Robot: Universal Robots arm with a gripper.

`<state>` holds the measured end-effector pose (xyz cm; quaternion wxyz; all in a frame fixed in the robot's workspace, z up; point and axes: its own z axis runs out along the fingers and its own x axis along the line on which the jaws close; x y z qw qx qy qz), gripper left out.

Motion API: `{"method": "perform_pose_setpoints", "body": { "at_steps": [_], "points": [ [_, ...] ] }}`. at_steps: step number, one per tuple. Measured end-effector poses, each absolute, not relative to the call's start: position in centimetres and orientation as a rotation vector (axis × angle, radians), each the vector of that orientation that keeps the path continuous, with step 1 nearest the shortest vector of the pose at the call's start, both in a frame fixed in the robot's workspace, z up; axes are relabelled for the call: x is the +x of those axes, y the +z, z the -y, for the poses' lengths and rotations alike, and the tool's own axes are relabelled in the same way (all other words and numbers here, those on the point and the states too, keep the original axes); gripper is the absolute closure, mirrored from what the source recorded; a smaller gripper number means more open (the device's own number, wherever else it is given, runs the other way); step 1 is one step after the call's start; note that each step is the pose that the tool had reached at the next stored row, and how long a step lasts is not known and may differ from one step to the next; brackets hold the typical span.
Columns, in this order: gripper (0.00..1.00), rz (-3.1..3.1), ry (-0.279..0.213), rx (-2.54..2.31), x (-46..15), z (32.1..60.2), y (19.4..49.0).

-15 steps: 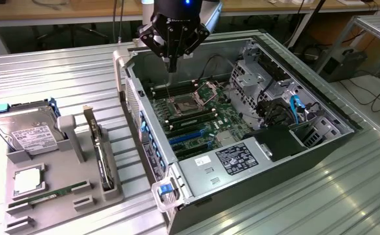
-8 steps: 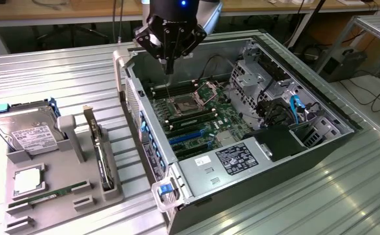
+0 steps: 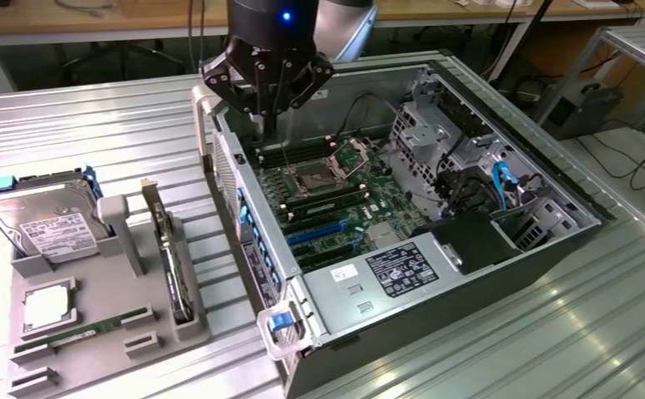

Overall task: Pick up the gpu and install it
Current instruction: 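Reach for the gpu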

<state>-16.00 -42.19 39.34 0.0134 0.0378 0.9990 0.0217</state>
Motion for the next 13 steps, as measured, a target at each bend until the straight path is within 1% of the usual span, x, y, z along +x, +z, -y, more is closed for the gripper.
{"method": "perform_pose_setpoints", "body": {
  "at_steps": [13],
  "points": [
    [0.87,-3.111,0.066,0.118,-20.8,44.7,38.7]
  ]
}}
